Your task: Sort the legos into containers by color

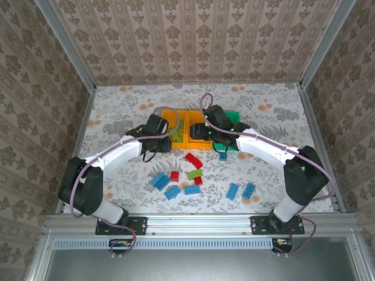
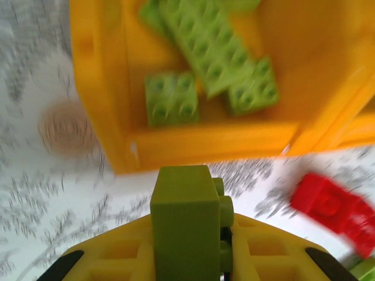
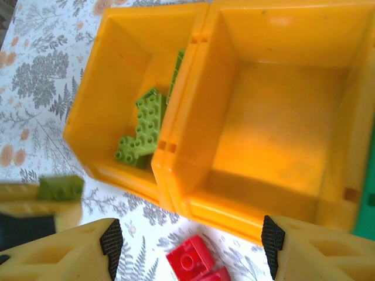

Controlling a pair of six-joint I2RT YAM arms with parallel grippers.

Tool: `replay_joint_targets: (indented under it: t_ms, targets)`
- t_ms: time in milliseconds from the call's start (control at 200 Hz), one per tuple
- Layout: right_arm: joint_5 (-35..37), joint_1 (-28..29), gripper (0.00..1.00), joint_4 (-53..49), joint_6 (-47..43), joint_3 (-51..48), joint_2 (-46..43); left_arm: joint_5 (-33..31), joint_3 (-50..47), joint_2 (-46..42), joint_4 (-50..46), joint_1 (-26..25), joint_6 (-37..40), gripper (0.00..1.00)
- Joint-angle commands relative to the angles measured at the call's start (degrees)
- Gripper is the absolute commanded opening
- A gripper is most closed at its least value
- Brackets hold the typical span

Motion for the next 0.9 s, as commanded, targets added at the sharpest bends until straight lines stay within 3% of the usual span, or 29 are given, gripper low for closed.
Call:
replay_joint_targets:
  t_ms: [0,175,455,755,895]
  targets:
    - [2.9,2.8,0.68,-3.4,-4.0,-3.7,-2.4,-0.1,6.2,1.6,-0.5,1.7,4.5,0.19]
    - [4.3,7.5,0.68,-4.9,-9.3,-6.2,-0.8,5.0,14.6,10.8,1.2,4.7,6.3,0.19]
    - [3.6,9.3,0.64,-5.8,-13.5,-6.1,4.8,9.7,22.1,20.3,2.7,5.2,5.2,0.24]
    - [3.8,9.8,0.64,-8.1,-14.8,-4.2,10.8,11.5,24.4,22.5,3.3,7.2,3.1,0.32]
    - [4.9,10.0,0.62,-8.6,-14.7,-2.9,12.8,11.9,23.8,21.7,3.8,7.2,2.5,0.42]
